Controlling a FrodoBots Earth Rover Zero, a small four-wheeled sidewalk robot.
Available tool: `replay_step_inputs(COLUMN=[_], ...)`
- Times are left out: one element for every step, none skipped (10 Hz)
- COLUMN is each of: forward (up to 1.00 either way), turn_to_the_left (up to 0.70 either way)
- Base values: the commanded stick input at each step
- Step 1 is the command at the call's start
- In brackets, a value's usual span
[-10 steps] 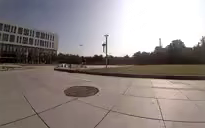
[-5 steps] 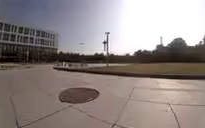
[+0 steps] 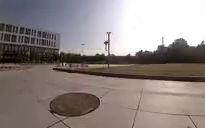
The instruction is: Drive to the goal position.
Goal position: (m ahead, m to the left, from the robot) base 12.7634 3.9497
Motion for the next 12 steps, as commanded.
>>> replay_step_inputs(forward=[0.70, 0.70, 0.70, 0.70, 0.70, 0.70, 0.70, 0.70, 0.70, 0.70, 0.70, 0.70], turn_to_the_left=[0.01, 0.01, 0.01, 0.22, 0.36, 0.36, 0.19, 0.01, 0.01, 0.01, 0.01, 0.01])
